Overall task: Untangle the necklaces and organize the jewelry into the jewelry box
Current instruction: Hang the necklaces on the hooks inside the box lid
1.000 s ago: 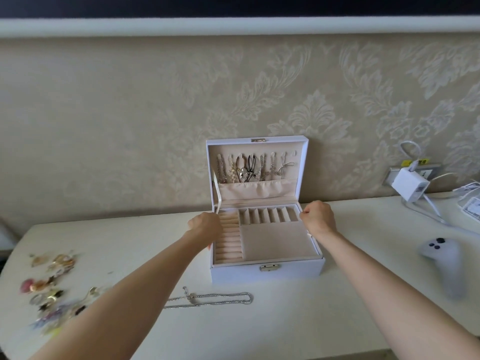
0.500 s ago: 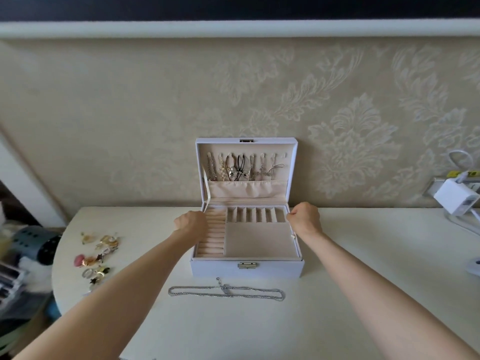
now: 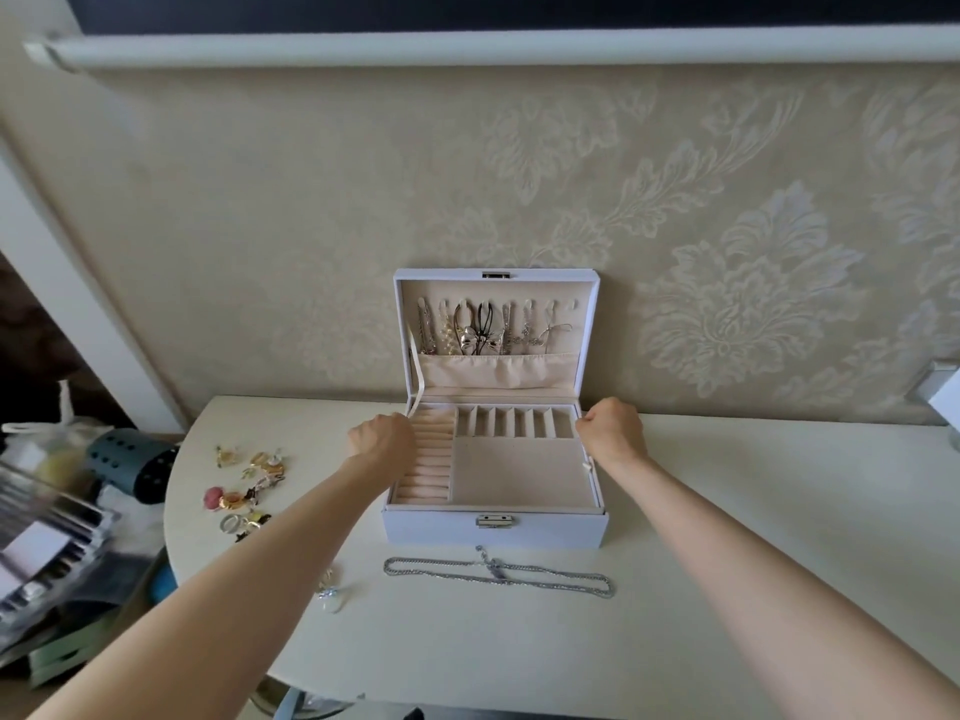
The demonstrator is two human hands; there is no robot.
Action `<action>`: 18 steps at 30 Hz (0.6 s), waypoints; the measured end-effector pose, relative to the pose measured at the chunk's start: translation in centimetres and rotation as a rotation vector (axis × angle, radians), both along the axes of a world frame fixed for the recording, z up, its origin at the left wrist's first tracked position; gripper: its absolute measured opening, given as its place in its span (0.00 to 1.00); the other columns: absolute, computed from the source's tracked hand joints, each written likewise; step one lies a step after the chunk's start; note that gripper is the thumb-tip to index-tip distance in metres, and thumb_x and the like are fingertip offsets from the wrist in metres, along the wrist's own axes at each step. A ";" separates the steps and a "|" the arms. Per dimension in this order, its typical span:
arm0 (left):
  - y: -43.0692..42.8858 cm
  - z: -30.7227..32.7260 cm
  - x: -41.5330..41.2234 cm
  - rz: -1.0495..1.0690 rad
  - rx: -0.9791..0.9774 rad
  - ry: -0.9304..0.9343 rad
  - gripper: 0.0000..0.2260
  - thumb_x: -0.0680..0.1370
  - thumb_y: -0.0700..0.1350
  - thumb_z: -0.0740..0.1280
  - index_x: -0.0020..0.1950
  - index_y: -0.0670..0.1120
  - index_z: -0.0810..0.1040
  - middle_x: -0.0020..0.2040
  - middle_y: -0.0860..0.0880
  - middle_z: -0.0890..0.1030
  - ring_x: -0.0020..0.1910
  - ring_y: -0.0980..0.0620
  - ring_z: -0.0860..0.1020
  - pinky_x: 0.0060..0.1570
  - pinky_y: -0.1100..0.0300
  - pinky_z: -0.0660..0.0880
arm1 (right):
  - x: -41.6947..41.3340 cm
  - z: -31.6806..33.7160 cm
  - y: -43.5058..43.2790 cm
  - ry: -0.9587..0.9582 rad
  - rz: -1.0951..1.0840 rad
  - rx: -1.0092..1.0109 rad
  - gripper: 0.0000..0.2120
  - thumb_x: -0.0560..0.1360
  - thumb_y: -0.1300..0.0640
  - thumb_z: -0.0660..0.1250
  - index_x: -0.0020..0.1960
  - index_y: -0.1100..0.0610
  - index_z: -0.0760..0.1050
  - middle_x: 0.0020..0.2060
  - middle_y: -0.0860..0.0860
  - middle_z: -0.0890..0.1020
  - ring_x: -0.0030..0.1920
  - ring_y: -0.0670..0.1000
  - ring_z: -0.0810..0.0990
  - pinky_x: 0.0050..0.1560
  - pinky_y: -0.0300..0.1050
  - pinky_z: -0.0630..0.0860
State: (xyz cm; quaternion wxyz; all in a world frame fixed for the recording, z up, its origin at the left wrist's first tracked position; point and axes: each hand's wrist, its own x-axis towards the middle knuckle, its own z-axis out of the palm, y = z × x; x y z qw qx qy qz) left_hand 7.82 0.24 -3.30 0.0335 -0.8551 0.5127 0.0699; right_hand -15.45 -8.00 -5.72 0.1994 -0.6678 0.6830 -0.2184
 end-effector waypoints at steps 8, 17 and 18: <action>5.2 -1.7 -1.7 -0.592 -0.792 0.178 0.04 0.76 0.45 0.62 0.46 0.44 0.71 0.39 0.47 0.76 0.35 0.47 0.73 0.32 0.55 0.71 | 1.6 1.6 5.4 -0.055 0.290 -0.308 0.04 0.75 0.56 0.65 0.49 0.54 0.77 0.44 0.48 0.79 0.41 0.50 0.77 0.40 0.42 0.68; 9.9 -4.6 -4.4 -0.724 -0.088 -0.037 0.18 0.81 0.54 0.56 0.67 0.46 0.65 0.56 0.44 0.80 0.54 0.42 0.77 0.48 0.55 0.68 | 2.0 1.4 12.9 0.207 0.828 -0.138 0.09 0.76 0.50 0.65 0.49 0.53 0.81 0.39 0.49 0.83 0.41 0.52 0.78 0.43 0.41 0.67; 9.9 -5.1 -4.5 -0.698 -0.081 -0.030 0.18 0.81 0.54 0.56 0.67 0.46 0.65 0.55 0.44 0.80 0.54 0.41 0.77 0.46 0.55 0.67 | 1.9 0.9 13.3 0.281 0.832 -0.109 0.10 0.77 0.51 0.63 0.53 0.52 0.80 0.45 0.52 0.83 0.47 0.55 0.79 0.47 0.44 0.68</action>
